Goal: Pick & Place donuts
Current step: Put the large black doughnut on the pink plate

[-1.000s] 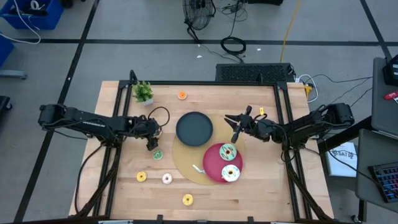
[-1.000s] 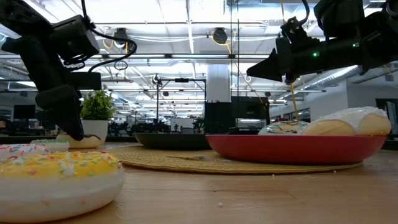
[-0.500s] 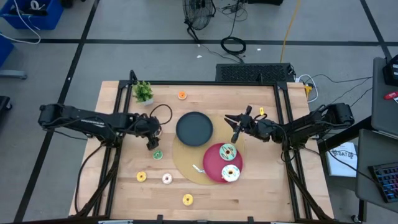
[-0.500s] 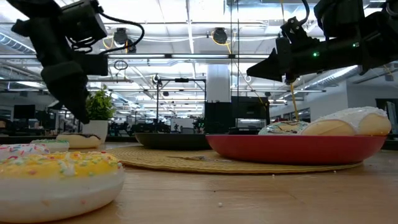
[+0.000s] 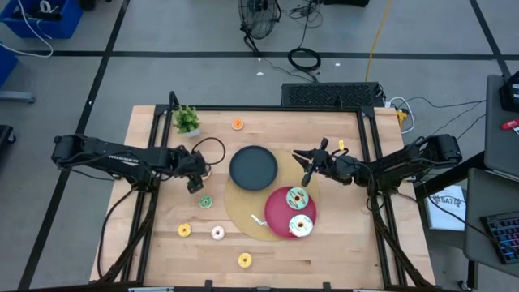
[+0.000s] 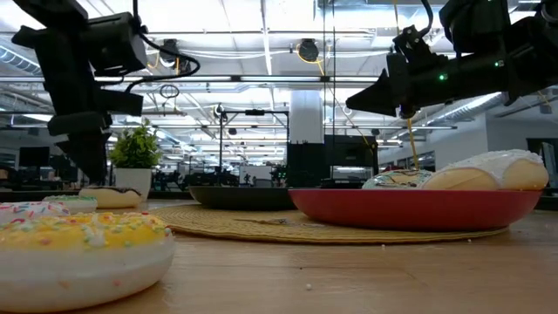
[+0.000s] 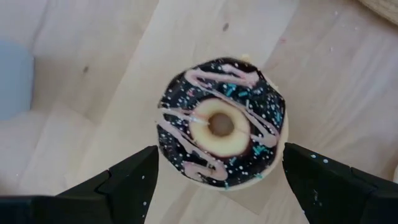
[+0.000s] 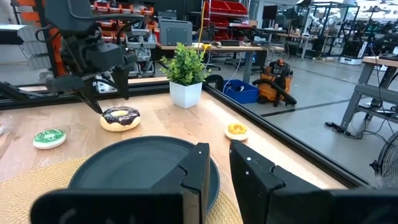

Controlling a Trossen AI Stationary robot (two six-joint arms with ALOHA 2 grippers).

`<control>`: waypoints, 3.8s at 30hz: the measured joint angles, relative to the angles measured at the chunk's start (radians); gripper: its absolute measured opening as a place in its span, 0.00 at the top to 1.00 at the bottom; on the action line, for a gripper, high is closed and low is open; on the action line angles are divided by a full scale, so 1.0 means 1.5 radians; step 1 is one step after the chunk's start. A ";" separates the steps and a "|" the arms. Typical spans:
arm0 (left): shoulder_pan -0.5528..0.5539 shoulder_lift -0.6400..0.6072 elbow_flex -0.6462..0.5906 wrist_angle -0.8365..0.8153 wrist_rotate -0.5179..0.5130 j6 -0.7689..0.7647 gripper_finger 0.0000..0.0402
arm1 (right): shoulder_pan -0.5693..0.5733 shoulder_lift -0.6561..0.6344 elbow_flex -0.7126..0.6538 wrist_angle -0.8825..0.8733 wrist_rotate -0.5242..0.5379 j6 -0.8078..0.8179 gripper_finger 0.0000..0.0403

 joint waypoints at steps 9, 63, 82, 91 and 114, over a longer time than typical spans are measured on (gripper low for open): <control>-0.009 0.057 0.000 0.030 0.005 0.013 0.17 | 0.000 0.000 0.000 0.000 0.000 0.000 0.87; -0.024 0.124 0.181 0.079 -0.001 0.121 0.77 | 0.000 0.000 0.000 -0.001 0.000 0.000 0.87; -0.146 0.128 0.227 0.285 -0.020 0.344 0.77 | 0.000 0.000 0.000 -0.001 0.000 0.000 0.87; -0.165 0.196 0.227 0.348 -0.075 0.397 0.77 | 0.001 0.000 0.000 0.000 0.000 0.000 0.87; -0.190 0.402 0.438 0.314 -0.012 0.542 0.77 | 0.001 0.000 0.000 0.012 -0.070 0.110 0.86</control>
